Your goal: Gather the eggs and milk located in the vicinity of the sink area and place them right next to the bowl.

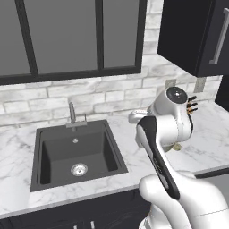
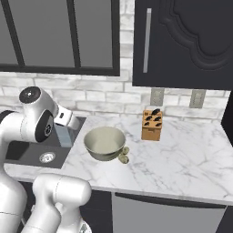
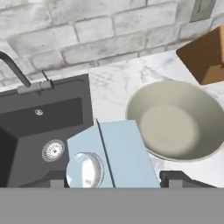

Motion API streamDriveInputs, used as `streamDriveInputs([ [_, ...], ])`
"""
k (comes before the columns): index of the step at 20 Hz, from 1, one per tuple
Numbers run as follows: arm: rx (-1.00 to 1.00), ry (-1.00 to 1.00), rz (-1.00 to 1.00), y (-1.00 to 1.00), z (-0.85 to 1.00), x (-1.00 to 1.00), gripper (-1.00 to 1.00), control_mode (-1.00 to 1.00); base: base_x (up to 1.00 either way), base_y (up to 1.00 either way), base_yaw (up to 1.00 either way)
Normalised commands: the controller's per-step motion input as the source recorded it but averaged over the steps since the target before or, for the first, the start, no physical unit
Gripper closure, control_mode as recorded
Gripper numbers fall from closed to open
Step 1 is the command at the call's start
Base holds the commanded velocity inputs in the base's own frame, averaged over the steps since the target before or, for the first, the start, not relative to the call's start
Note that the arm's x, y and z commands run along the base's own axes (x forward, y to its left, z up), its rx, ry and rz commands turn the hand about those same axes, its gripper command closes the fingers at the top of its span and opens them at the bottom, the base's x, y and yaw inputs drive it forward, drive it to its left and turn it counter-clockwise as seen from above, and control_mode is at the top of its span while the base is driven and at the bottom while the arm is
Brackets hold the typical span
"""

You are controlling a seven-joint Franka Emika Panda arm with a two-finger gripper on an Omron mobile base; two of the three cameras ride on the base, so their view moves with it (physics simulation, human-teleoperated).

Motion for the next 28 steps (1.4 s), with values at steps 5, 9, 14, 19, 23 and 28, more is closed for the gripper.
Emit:
streamDriveInputs([
  [5,0.0,0.03,0.0,0.01,-0.16,0.1,1.0,-1.0,0.0,0.0,0.0],
  [9,0.0,0.0,0.0,0.0,-0.16,0.07,1.0,-1.0,0.0,0.0,0.0],
  [14,0.0,0.0,0.0,0.0,-0.18,0.04,1.0,-1.0,0.0,0.0,0.0],
  [19,0.0,0.0,0.0,0.0,-0.22,0.03,1.0,-1.0,0.0,0.0,0.0],
  [23,0.0,0.0,0.0,0.0,-0.25,0.06,1.0,-1.0,0.0,0.0,0.0],
  [28,0.0,0.0,0.0,0.0,-0.22,0.11,1.0,-1.0,0.0,0.0,0.0],
])
